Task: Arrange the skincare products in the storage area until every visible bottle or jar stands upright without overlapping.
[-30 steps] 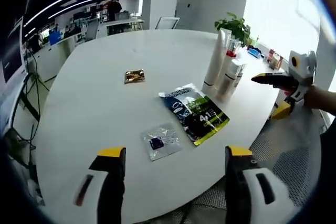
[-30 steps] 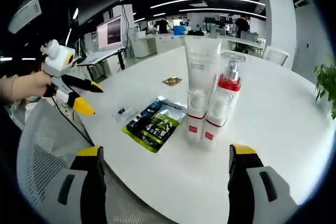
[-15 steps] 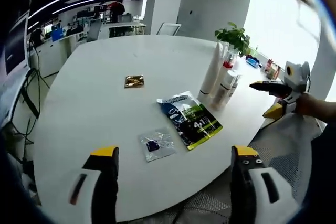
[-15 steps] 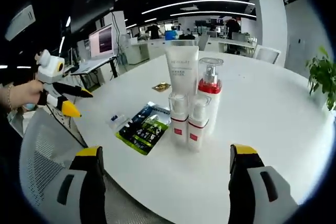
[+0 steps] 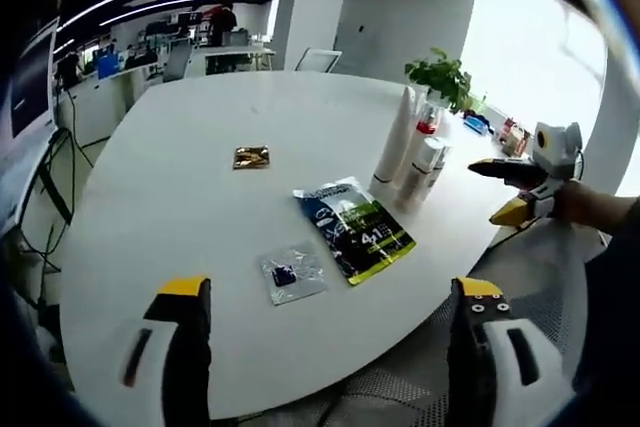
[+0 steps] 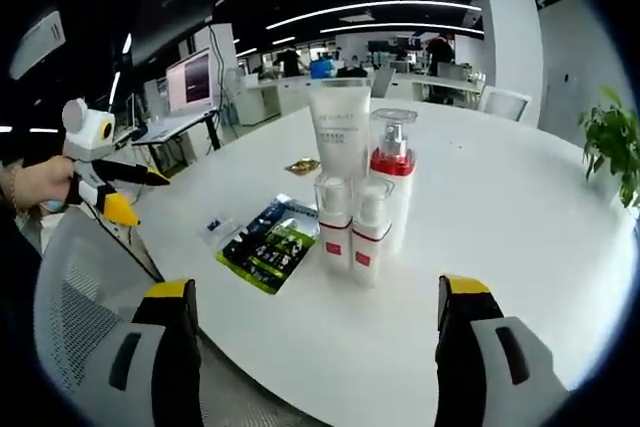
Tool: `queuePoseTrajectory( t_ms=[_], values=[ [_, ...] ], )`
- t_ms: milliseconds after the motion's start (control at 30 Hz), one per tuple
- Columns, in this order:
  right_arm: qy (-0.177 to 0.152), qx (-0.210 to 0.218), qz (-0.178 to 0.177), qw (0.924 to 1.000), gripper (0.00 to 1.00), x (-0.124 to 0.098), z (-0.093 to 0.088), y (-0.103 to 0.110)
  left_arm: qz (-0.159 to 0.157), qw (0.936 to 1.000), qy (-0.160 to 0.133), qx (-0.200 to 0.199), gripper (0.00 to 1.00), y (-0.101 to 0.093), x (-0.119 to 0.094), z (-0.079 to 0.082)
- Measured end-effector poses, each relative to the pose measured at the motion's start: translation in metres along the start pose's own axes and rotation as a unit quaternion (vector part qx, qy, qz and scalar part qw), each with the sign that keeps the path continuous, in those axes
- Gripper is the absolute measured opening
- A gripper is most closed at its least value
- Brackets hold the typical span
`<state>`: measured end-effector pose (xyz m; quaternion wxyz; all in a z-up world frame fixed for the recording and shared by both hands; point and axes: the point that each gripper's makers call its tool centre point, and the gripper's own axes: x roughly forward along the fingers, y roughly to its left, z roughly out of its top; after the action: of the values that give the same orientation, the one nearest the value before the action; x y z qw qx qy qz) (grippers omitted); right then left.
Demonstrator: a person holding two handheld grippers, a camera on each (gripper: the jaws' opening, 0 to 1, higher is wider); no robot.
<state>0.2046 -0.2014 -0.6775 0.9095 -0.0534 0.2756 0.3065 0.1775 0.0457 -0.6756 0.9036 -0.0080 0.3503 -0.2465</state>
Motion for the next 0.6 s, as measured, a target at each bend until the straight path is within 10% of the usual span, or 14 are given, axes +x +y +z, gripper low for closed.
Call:
queuePoseTrajectory(
  t_ms=[600],
  values=[
    [0.008,0.000,-0.005,1.0000,0.99,0.001,-0.004,-0.004,0.004,0.9998,0.020,0.002,0.97,0.015,0.016,0.006]
  ],
)
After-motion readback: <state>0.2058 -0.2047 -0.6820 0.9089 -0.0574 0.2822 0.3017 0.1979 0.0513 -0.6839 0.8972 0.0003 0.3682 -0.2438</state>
